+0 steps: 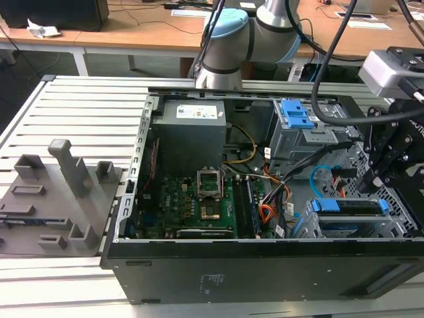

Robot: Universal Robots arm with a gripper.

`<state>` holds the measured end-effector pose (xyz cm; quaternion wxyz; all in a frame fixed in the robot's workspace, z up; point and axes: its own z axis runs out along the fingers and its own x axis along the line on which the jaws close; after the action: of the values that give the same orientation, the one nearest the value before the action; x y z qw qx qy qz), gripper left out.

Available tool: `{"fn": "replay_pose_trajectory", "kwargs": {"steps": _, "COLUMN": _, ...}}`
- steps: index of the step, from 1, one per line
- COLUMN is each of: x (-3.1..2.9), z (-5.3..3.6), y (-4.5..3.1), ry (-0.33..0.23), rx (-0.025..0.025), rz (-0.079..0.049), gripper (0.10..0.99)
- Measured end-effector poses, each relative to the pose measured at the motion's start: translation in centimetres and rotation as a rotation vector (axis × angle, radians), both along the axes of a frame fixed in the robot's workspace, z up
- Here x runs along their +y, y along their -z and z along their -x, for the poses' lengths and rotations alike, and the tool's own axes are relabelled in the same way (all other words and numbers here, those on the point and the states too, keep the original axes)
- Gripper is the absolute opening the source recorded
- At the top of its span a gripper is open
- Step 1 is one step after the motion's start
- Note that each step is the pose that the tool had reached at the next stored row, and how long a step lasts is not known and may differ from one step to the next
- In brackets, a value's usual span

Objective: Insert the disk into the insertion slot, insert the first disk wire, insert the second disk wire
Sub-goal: 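Insert the disk into the insertion slot, then insert the first disk wire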

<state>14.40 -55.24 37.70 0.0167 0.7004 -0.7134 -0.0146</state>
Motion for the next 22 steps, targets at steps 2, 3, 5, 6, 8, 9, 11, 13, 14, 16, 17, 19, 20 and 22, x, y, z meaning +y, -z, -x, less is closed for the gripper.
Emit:
{"fn": "replay_pose_trajectory", "kwargs": {"steps": 2, "x": 0.00, "z": -0.23, "y": 0.37, "ry": 0.000, "rx": 0.0002, "rz": 0.000, "gripper": 0.106}}
{"fn": "replay_pose_trajectory", "kwargs": {"steps": 3, "x": 0.00, "z": -0.33, "y": 0.57, "ry": 0.000, "rx": 0.0002, "rz": 0.000, "gripper": 0.106}}
{"fn": "replay_pose_trajectory", "kwargs": {"steps": 5, "x": 0.00, "z": -0.48, "y": 0.95, "ry": 0.000, "rx": 0.0003, "rz": 0.000, "gripper": 0.106}}
{"fn": "replay_pose_trajectory", "kwargs": {"steps": 6, "x": 0.00, "z": -0.49, "y": 1.10, "ry": 0.000, "rx": 0.0003, "rz": 0.000, "gripper": 0.106}}
{"fn": "replay_pose_trajectory", "kwargs": {"steps": 8, "x": 0.00, "z": -0.50, "y": 1.19, "ry": 0.000, "rx": 0.0003, "rz": 0.000, "gripper": 0.106}}
{"fn": "replay_pose_trajectory", "kwargs": {"steps": 9, "x": 0.00, "z": -0.50, "y": 1.20, "ry": 0.000, "rx": 0.0003, "rz": 0.000, "gripper": 0.106}}
{"fn": "replay_pose_trajectory", "kwargs": {"steps": 11, "x": 0.00, "z": -0.50, "y": 1.21, "ry": 0.000, "rx": 0.0003, "rz": 0.000, "gripper": 0.106}}
{"fn": "replay_pose_trajectory", "kwargs": {"steps": 13, "x": 0.00, "z": -0.50, "y": 1.21, "ry": 0.000, "rx": 0.0003, "rz": 0.000, "gripper": 0.106}}
{"fn": "replay_pose_trajectory", "kwargs": {"steps": 14, "x": 0.00, "z": -0.50, "y": 1.22, "ry": 0.000, "rx": 0.0003, "rz": 0.000, "gripper": 0.106}}
{"fn": "replay_pose_trajectory", "kwargs": {"steps": 16, "x": 0.00, "z": -0.50, "y": 1.22, "ry": 0.000, "rx": 0.0003, "rz": 0.000, "gripper": 0.106}}
{"fn": "replay_pose_trajectory", "kwargs": {"steps": 17, "x": 0.00, "z": -0.50, "y": 1.23, "ry": 0.000, "rx": 0.0003, "rz": 0.000, "gripper": 0.106}}
{"fn": "replay_pose_trajectory", "kwargs": {"steps": 19, "x": 0.05, "z": -0.50, "y": 1.26, "ry": 0.000, "rx": 0.0003, "rz": -0.001, "gripper": 0.106}}
{"fn": "replay_pose_trajectory", "kwargs": {"steps": 20, "x": 0.14, "z": -0.50, "y": 1.24, "ry": 0.000, "rx": 0.0003, "rz": 0.000, "gripper": 0.106}}
{"fn": "replay_pose_trajectory", "kwargs": {"steps": 22, "x": 0.63, "z": -0.50, "y": 1.25, "ry": 0.000, "rx": 0.0003, "rz": 0.000, "gripper": 0.106}}
